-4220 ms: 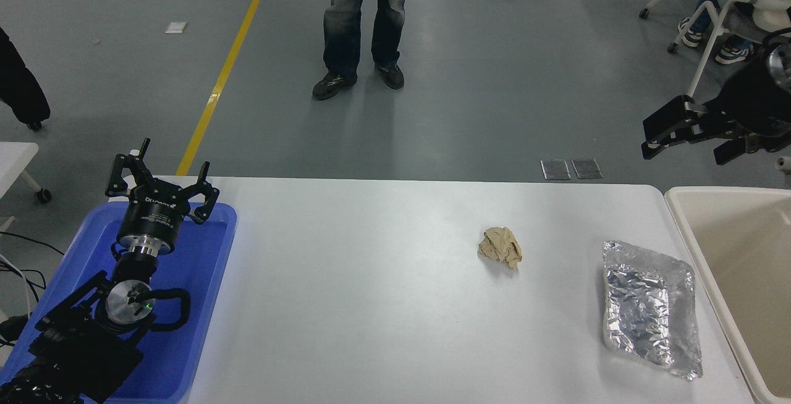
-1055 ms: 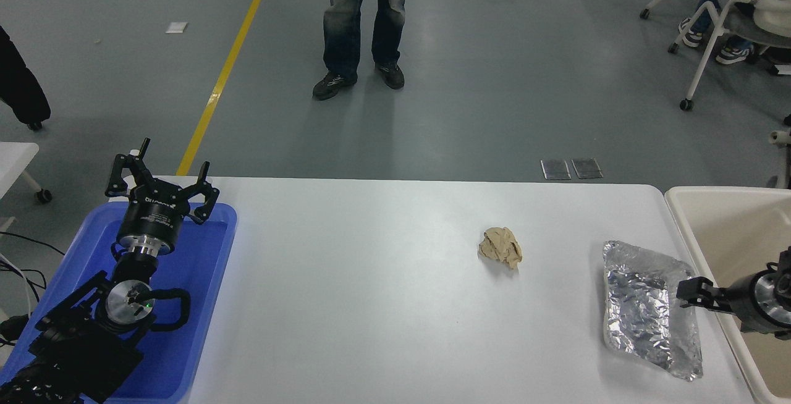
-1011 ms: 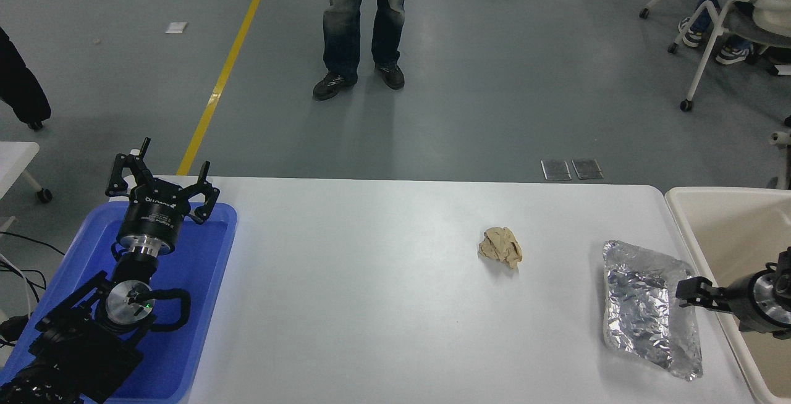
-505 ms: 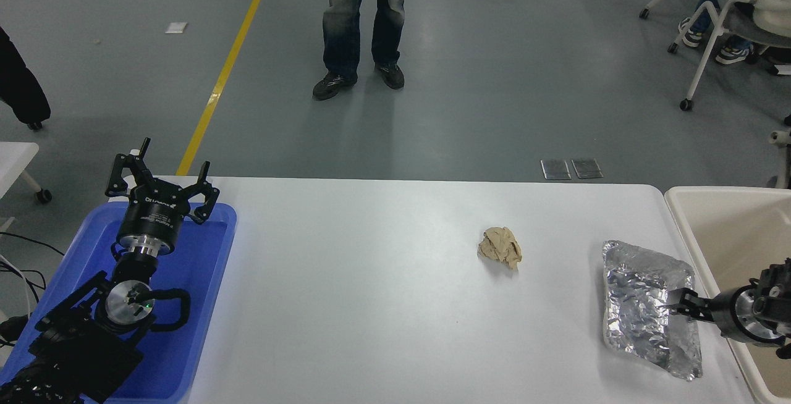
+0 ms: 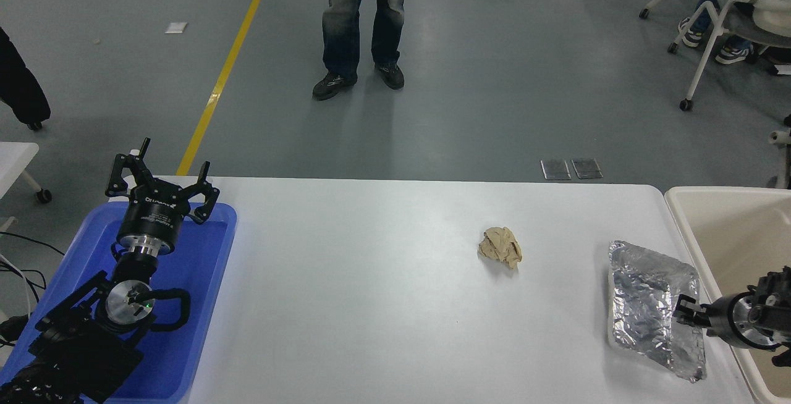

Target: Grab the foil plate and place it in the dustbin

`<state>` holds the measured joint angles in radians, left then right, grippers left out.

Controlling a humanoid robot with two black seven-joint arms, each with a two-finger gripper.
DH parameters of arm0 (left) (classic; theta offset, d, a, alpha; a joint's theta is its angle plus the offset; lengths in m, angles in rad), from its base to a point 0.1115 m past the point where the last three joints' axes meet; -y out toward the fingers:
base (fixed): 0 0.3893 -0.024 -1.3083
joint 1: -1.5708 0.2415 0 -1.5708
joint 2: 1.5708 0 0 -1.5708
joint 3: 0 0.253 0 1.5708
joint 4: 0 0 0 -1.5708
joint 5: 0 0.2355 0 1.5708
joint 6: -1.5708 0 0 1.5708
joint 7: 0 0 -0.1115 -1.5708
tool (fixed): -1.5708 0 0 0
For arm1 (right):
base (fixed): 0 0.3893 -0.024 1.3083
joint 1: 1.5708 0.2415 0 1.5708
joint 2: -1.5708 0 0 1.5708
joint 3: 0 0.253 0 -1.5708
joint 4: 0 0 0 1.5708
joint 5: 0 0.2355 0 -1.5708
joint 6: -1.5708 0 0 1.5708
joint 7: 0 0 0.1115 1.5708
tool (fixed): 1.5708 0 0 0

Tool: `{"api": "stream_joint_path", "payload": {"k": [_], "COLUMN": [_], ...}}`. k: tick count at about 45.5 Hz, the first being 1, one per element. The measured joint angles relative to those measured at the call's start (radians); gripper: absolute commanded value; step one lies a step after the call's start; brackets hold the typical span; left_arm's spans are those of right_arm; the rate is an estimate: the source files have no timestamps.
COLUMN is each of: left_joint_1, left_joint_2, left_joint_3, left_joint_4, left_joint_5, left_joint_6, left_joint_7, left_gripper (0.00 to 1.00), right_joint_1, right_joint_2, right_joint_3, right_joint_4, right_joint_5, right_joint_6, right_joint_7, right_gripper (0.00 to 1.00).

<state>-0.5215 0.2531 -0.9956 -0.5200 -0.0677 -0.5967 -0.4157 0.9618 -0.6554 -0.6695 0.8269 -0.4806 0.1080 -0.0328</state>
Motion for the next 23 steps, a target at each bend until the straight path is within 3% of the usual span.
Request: {"api": "stream_joint_path", "payload": {"k": [23], "left_joint_1": [0.000], "left_joint_2": [0.000], "left_joint_3": [0.000], "left_joint_4": [0.000], "left_joint_5": [0.000], "left_joint_6": [0.000], "left_joint_7": [0.000], "left_gripper": [1.00], "right_joint_1": [0.027], "right_joint_2": [-0.004], "right_joint_3": [0.001], "right_joint_4": [0.011], "right_joint_5": [-0.029], "right_joint_6": [0.003], "right_joint_7": [0.001], "right_gripper": [0.00]}}
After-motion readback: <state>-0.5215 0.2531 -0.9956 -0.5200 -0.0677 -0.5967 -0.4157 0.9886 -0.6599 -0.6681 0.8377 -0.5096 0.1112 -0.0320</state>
